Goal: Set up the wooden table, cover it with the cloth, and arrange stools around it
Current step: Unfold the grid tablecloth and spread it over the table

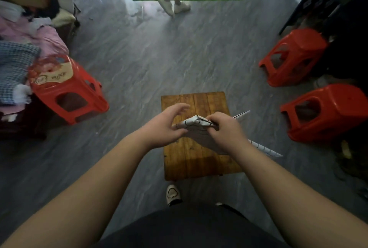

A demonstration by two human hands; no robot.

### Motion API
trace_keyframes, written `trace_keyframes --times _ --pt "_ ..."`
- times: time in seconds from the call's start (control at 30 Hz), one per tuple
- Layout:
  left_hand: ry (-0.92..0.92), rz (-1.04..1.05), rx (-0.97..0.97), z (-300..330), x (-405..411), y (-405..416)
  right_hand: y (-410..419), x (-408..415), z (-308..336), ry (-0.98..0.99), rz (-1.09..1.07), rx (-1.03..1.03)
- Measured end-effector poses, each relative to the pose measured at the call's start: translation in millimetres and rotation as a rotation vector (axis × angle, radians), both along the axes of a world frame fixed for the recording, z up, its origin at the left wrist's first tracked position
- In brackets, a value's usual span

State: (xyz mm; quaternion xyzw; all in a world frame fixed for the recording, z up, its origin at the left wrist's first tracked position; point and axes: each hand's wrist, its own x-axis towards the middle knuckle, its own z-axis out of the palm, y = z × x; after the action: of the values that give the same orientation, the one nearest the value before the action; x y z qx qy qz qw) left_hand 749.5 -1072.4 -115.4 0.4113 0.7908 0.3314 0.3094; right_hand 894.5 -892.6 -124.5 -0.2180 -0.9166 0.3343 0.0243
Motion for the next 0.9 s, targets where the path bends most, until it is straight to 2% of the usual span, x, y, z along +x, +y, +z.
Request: trace_keyframes --times 0.07,0.13,0.33,0.77,0.9 --pt "0.021 -0.023 0.071 2 3 20 2 -9 6 0.035 0.049 0.089" --pt "0.122 -0.030 0.101 7 2 38 3 -15 13 0.059 0.077 0.138" --pt "0.258 0.065 0.218 19 -10 61 22 -19 15 0.153 0.039 0.119" --pt "0.073 0.415 0.232 34 -18 52 75 -1 -50 -0.307 0.077 -0.052" --pt "0.120 0.518 0.194 33 -34 35 86 -10 -56 -0.301 -0.001 -0.136"
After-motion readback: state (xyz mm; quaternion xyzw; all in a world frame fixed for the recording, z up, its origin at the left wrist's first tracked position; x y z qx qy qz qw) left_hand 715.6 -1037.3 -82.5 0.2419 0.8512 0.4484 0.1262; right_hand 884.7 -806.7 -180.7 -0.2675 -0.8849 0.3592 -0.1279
